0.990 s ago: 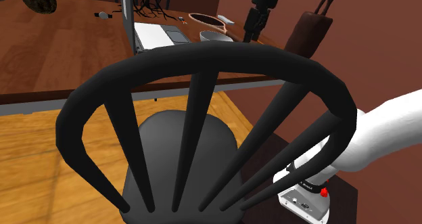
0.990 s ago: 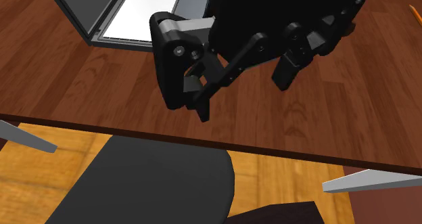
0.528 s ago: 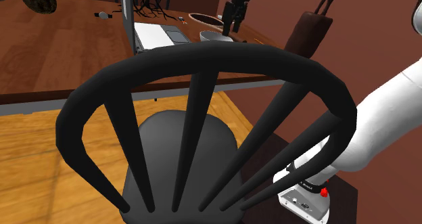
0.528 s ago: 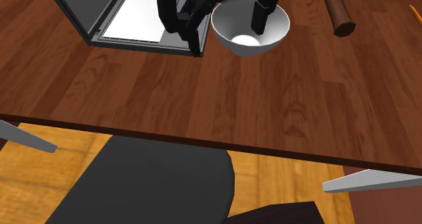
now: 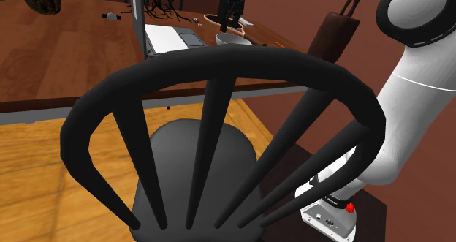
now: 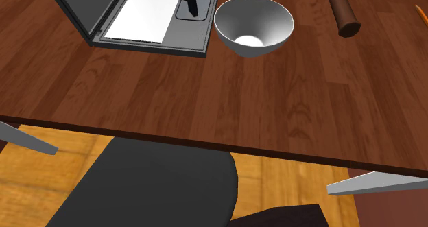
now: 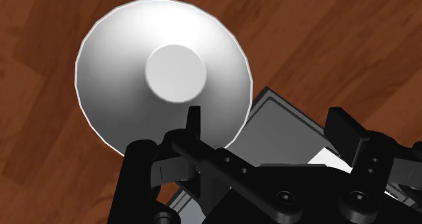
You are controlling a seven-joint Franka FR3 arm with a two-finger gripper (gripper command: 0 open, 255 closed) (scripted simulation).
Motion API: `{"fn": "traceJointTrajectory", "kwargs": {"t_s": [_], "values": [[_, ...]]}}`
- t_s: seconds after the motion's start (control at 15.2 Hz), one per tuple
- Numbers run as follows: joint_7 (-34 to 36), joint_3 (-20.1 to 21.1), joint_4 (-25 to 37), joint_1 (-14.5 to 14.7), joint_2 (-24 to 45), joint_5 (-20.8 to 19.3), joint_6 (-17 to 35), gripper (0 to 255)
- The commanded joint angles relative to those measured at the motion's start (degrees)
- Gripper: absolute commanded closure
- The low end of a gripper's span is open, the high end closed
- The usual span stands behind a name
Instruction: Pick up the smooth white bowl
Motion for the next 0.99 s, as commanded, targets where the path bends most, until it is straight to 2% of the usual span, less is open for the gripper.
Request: {"fn": "traceJointTrajectory", "kwargs": {"t_s": [0.0,0.4,0.53,0.59,0.92], "values": [[-0.09,-0.01,1.30,0.01,1.64,-0.22,0.31,0],[0.18,-0.02,-5.16,-0.02,0.64,-0.23,5.77,0],[0.18,-0.02,-5.17,-0.02,0.64,-0.23,5.77,0],[0.21,0.00,-5.31,0.00,0.53,-0.23,5.81,255],[0.21,0.00,-5.19,0.00,0.61,-0.23,5.75,255]]}}
